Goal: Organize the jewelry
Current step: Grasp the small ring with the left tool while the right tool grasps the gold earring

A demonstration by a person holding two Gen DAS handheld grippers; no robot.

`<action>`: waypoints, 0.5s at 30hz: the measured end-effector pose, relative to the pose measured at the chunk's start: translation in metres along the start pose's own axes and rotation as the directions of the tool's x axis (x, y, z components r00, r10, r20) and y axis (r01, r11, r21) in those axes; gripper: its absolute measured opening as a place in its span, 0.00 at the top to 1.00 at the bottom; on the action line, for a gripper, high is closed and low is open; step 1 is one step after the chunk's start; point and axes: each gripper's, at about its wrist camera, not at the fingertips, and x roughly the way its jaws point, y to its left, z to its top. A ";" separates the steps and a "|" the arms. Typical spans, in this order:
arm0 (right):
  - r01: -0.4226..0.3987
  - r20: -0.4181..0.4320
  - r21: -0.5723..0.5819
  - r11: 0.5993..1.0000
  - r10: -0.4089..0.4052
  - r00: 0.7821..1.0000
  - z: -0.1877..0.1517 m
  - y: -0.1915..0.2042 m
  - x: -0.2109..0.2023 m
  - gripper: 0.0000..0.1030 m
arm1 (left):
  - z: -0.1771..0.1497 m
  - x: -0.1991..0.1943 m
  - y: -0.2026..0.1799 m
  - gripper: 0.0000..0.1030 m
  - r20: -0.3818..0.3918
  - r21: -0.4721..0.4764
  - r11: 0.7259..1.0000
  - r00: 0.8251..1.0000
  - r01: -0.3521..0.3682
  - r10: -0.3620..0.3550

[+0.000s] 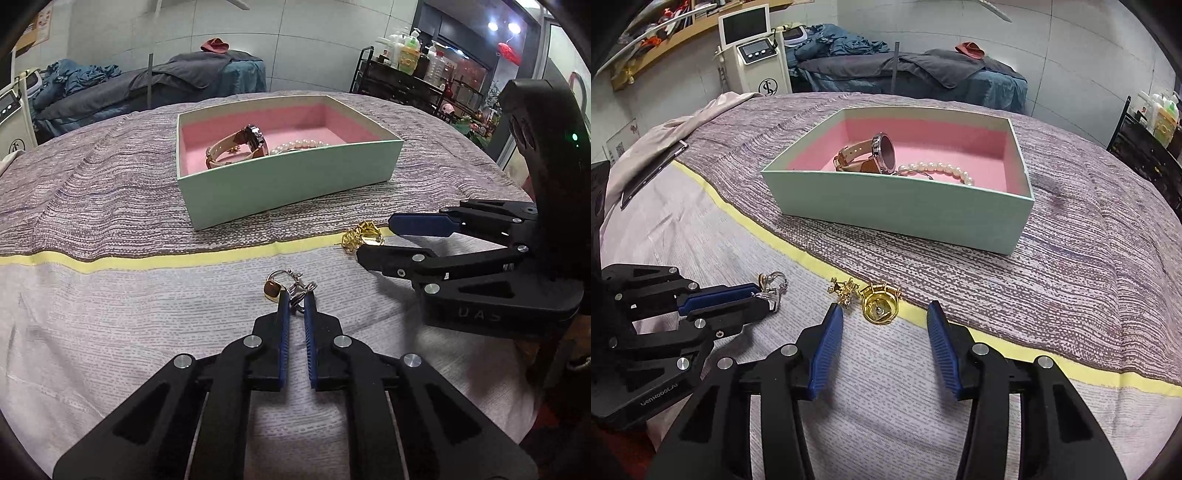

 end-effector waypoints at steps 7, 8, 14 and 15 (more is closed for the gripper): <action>-0.003 -0.002 0.003 1.000 0.003 1.000 0.003 -0.001 0.003 0.75 | -0.006 -0.004 0.002 0.92 0.001 -0.023 1.000 1.000 0.010 -0.010; -0.005 -0.002 0.003 1.000 0.005 1.000 0.003 -0.001 0.002 0.77 | -0.006 -0.004 0.003 0.92 0.001 -0.029 1.000 1.000 0.013 -0.013; -0.006 0.004 -0.001 1.000 0.006 1.000 0.002 0.001 0.001 0.81 | -0.007 -0.006 0.004 0.92 0.006 -0.037 0.999 1.000 0.016 -0.016; -0.007 0.006 0.000 1.000 0.007 1.000 0.002 0.000 0.000 0.81 | -0.007 -0.007 0.004 0.92 0.007 -0.037 0.999 1.000 0.016 -0.016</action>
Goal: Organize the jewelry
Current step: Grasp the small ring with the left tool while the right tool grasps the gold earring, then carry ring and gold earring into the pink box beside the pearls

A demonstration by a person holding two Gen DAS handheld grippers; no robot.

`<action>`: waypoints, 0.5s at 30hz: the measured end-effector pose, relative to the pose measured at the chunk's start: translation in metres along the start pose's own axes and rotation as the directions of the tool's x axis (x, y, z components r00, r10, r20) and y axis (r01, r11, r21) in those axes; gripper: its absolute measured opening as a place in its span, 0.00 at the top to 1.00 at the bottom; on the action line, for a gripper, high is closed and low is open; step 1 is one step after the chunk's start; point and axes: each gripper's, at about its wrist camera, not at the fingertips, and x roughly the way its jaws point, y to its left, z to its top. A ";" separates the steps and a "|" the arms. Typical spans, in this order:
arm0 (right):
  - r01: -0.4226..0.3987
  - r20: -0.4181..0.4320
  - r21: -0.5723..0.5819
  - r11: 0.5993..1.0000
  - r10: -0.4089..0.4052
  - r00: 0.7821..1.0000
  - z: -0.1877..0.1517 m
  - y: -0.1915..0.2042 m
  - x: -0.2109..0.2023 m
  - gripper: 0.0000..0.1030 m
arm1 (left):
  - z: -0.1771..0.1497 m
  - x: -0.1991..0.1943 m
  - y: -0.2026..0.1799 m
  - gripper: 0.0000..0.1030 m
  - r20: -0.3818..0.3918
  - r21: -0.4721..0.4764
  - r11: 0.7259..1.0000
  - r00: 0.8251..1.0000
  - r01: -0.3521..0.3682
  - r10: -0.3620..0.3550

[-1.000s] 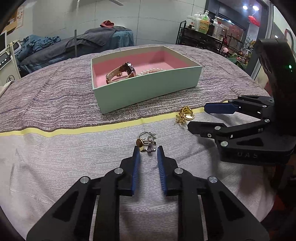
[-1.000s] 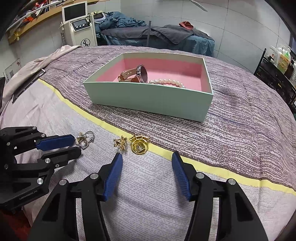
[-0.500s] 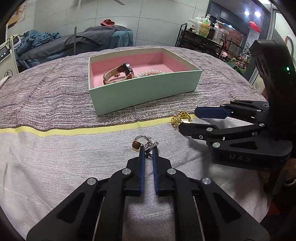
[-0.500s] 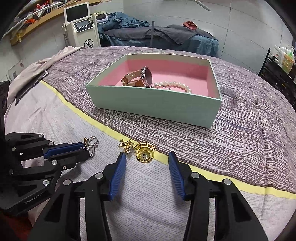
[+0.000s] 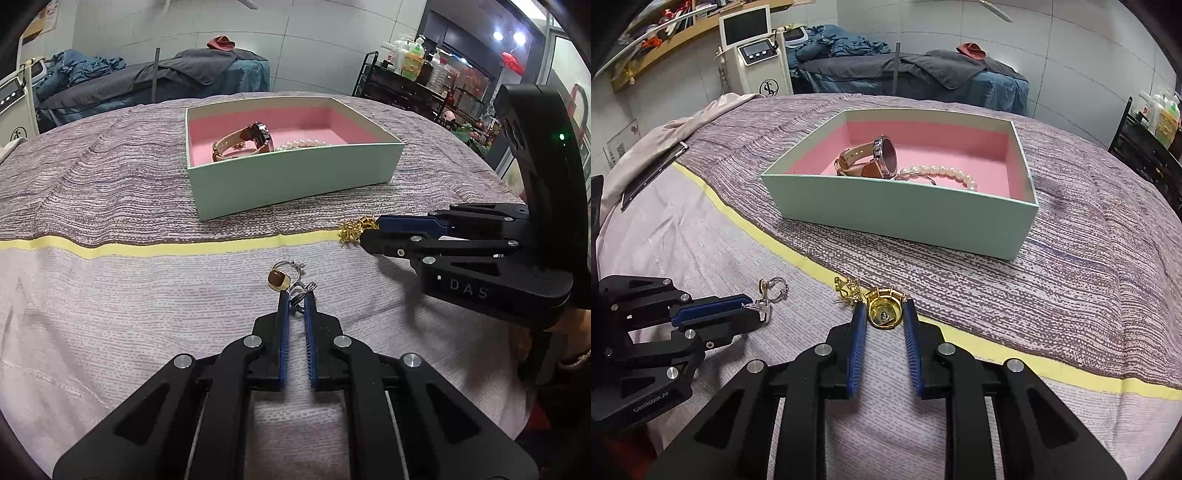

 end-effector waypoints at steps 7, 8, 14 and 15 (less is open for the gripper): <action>-0.002 0.029 0.016 1.000 0.001 1.000 -0.003 -0.003 -0.012 0.81 | 0.001 -0.009 0.005 0.92 0.018 -0.011 1.000 1.000 0.005 -0.005; -0.001 0.037 0.016 1.000 0.000 0.999 -0.004 -0.003 -0.015 0.81 | 0.001 -0.011 0.006 0.92 0.021 -0.012 1.000 1.000 0.007 -0.007; 0.001 0.068 0.010 1.000 -0.002 0.998 -0.005 -0.001 -0.029 0.81 | 0.007 -0.021 0.008 0.92 0.043 -0.011 1.000 0.999 0.006 -0.005; 0.001 0.072 0.010 1.000 -0.002 0.997 -0.005 -0.001 -0.031 0.81 | 0.008 -0.022 0.008 0.92 0.045 -0.010 1.000 0.999 0.004 -0.004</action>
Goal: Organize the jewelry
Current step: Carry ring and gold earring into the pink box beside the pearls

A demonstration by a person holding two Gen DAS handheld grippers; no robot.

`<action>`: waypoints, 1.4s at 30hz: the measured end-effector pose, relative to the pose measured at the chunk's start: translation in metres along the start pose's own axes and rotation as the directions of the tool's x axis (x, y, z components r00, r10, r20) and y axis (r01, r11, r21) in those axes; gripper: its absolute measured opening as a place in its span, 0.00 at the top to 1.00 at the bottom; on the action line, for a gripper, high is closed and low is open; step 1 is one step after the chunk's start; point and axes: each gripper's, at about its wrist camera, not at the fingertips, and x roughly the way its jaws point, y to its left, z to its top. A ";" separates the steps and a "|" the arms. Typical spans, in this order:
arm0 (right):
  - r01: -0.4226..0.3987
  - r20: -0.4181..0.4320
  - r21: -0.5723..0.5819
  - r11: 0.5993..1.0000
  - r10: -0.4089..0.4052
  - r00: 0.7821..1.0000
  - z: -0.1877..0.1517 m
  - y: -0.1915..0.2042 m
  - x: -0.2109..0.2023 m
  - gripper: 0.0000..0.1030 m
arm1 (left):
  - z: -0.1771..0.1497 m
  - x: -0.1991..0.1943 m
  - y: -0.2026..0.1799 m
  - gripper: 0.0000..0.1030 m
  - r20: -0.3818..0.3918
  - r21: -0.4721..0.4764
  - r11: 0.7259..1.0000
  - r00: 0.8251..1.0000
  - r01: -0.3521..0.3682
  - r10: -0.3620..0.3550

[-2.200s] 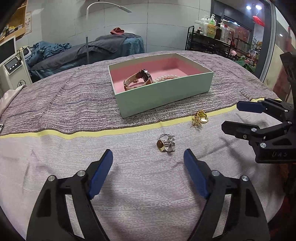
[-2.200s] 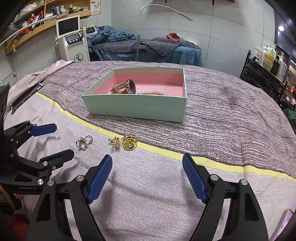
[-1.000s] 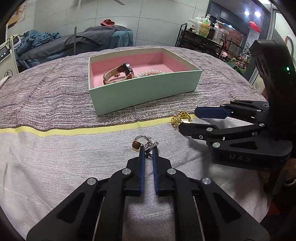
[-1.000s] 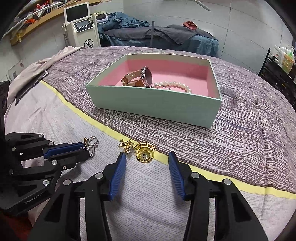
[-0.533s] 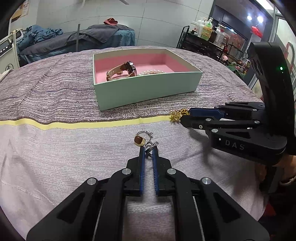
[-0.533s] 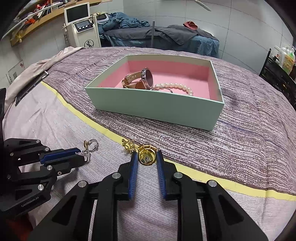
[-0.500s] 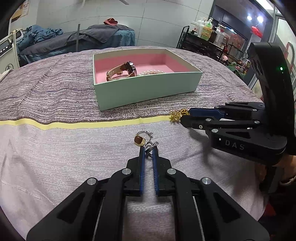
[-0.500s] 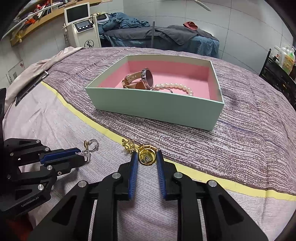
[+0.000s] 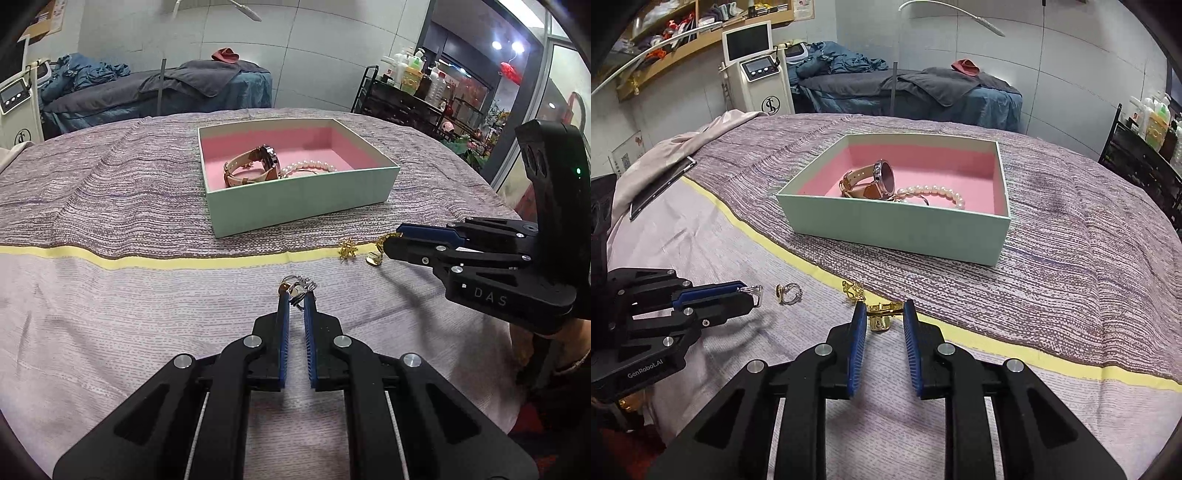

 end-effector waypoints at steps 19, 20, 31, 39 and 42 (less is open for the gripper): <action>-0.018 0.078 -0.020 1.000 0.019 0.997 0.041 0.009 -0.015 0.81 | 0.065 0.006 0.016 0.92 0.052 0.021 1.000 0.999 -0.012 0.011; -0.022 0.078 -0.014 1.000 0.023 0.997 0.045 0.007 -0.013 0.81 | 0.070 0.008 0.018 0.92 0.054 0.019 1.000 0.998 -0.018 0.017; -0.008 0.054 0.042 0.999 0.006 0.999 0.085 -0.013 0.023 0.81 | 0.112 0.061 0.032 0.92 -0.058 0.010 1.000 0.998 0.007 -0.007; 0.023 -0.008 0.065 0.998 -0.022 1.000 0.092 -0.024 0.054 0.81 | 0.114 0.085 0.028 0.92 -0.139 0.024 1.000 0.990 0.019 -0.016; 0.026 -0.029 0.062 0.998 -0.024 0.999 0.092 -0.025 0.063 0.81 | 0.114 0.091 0.025 0.92 -0.164 0.033 0.999 0.986 0.031 -0.025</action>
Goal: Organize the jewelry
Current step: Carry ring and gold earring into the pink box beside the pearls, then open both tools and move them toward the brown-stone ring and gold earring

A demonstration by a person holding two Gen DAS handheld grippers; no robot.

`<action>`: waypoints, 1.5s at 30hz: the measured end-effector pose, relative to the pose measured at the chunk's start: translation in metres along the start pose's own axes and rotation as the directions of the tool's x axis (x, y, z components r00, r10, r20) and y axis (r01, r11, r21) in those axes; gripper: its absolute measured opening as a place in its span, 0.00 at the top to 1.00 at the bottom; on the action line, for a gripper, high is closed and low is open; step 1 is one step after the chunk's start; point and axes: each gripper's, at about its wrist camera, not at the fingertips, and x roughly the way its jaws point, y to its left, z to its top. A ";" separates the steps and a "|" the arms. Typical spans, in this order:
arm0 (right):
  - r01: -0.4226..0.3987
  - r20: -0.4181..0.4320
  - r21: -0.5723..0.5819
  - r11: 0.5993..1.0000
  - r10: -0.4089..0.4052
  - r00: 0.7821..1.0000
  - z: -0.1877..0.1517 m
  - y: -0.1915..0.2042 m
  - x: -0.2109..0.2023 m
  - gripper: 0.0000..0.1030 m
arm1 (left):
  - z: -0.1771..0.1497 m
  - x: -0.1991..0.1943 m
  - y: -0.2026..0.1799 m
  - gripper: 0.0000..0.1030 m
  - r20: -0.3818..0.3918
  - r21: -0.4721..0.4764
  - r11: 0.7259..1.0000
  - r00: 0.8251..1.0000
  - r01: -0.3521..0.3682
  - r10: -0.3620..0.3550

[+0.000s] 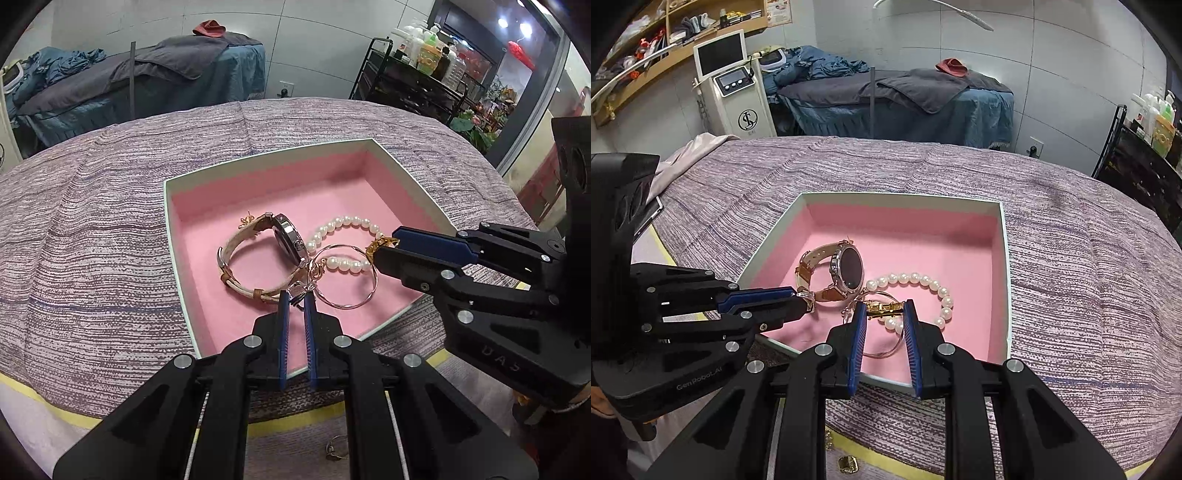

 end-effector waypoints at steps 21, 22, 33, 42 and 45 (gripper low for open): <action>0.033 0.056 0.035 0.999 -0.034 0.998 -0.007 -0.006 -0.017 0.58 | -0.016 -0.044 0.004 0.36 0.152 -0.009 0.991 0.979 -0.133 0.133; 0.034 0.062 0.046 0.998 -0.037 0.997 -0.008 -0.008 -0.021 0.53 | -0.020 -0.049 0.004 0.29 0.174 -0.010 0.988 0.973 -0.153 0.153; 0.070 0.075 0.071 0.995 -0.075 0.994 -0.044 -0.008 -0.053 0.36 | -0.064 -0.076 -0.001 0.13 0.229 -0.029 0.977 0.950 -0.209 0.210; 0.074 0.049 0.079 0.994 -0.078 0.996 -0.075 -0.009 -0.060 0.34 | -0.096 -0.071 -0.009 0.12 0.195 -0.047 0.982 0.963 -0.180 0.186; 0.071 0.038 0.072 0.995 -0.074 0.997 -0.083 -0.008 -0.061 0.34 | -0.105 -0.069 -0.010 0.12 0.182 -0.050 0.982 0.965 -0.180 0.186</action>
